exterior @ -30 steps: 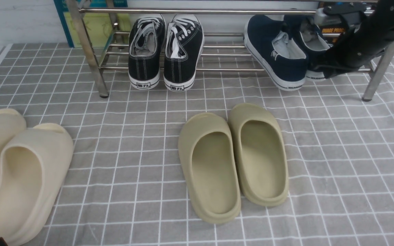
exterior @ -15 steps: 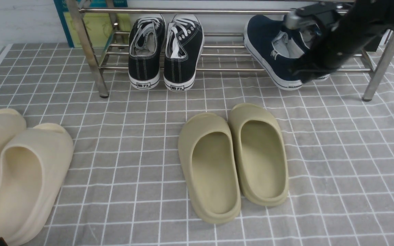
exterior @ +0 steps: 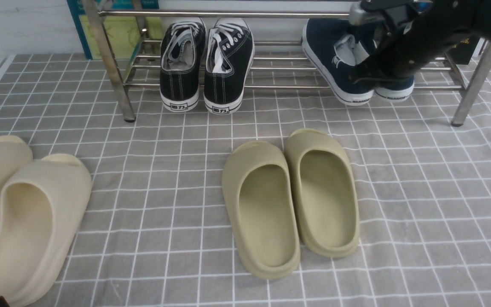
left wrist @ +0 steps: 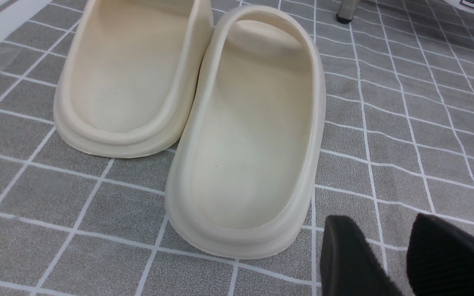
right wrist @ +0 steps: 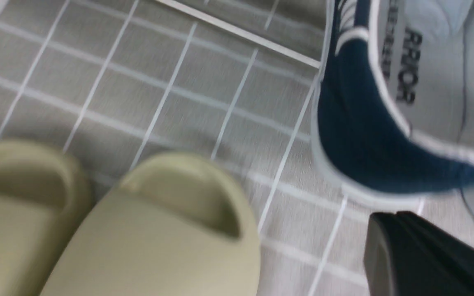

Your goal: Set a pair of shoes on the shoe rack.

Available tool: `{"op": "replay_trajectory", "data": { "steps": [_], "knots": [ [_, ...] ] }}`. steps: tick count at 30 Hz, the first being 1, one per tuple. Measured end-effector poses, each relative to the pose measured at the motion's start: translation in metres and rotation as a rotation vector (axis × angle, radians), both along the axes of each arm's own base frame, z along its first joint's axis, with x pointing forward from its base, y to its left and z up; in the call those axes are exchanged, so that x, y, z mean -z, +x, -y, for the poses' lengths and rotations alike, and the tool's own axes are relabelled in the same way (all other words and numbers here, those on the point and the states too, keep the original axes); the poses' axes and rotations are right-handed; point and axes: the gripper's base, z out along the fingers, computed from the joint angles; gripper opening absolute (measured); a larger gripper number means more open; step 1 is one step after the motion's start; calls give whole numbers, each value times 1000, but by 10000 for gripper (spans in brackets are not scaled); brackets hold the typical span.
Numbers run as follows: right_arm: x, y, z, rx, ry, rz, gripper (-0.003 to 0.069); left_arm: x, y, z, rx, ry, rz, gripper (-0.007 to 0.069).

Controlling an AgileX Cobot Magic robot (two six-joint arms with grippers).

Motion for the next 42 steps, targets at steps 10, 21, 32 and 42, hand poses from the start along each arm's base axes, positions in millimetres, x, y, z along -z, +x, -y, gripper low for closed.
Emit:
{"op": "replay_trajectory", "data": {
  "steps": [10,21,32,42],
  "knots": [
    [-119,-94,17,-39,17,103,5,0,0,0,0,0,0,239],
    [-134,-247,49,-15,52,265,5,0,0,0,0,0,0,239],
    [-100,-346,71,20,103,422,5,0,0,0,0,0,0,239],
    [-92,-368,74,4,95,396,8,0,0,0,0,0,0,239]
  ]
}}
